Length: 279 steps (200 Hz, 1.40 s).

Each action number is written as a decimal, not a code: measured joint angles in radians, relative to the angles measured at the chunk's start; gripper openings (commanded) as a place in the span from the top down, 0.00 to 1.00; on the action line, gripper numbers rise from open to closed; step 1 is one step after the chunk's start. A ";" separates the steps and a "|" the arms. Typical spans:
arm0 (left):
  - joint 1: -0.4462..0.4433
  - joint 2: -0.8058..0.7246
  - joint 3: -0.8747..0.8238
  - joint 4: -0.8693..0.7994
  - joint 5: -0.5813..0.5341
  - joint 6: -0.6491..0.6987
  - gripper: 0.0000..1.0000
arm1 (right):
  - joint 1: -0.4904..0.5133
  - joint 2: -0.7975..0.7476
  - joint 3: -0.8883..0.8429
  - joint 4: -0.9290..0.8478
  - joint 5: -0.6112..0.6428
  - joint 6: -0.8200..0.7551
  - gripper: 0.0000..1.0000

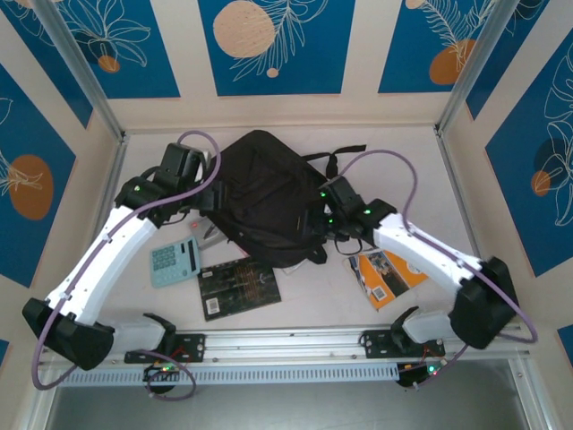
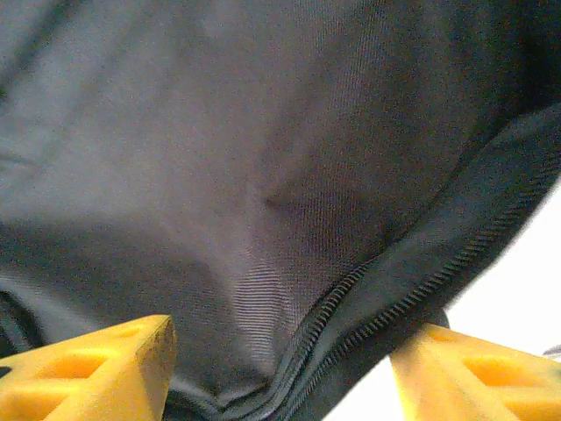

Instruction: Pack books, pencil case, and school supplies into a backpack

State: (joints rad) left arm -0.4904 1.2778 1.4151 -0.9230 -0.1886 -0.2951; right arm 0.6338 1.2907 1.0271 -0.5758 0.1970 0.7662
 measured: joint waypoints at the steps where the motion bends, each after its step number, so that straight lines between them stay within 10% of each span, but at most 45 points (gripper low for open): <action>1: -0.005 0.005 0.006 -0.002 -0.002 0.005 0.33 | -0.002 -0.004 0.000 0.000 0.001 0.000 0.34; 62: -0.255 0.380 0.249 -0.025 -0.136 0.176 0.20 | -0.124 -0.162 -0.006 0.021 0.002 -0.016 0.30; 190: -0.251 0.844 0.477 0.003 -0.366 0.268 0.25 | -0.265 -0.195 -0.127 0.045 -0.165 -0.038 0.31; 239: -0.238 0.853 0.488 0.017 -0.336 0.254 1.00 | -0.268 -0.189 -0.127 0.078 -0.217 -0.044 0.53; 279: -0.206 0.821 0.495 0.017 -0.257 0.249 1.00 | -0.262 -0.177 -0.124 0.094 -0.243 -0.049 0.55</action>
State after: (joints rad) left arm -0.6964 2.0991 1.9099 -0.9058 -0.4454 -0.0460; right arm 0.3714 1.1137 0.9031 -0.4820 -0.0463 0.7170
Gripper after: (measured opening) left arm 0.044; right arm 0.428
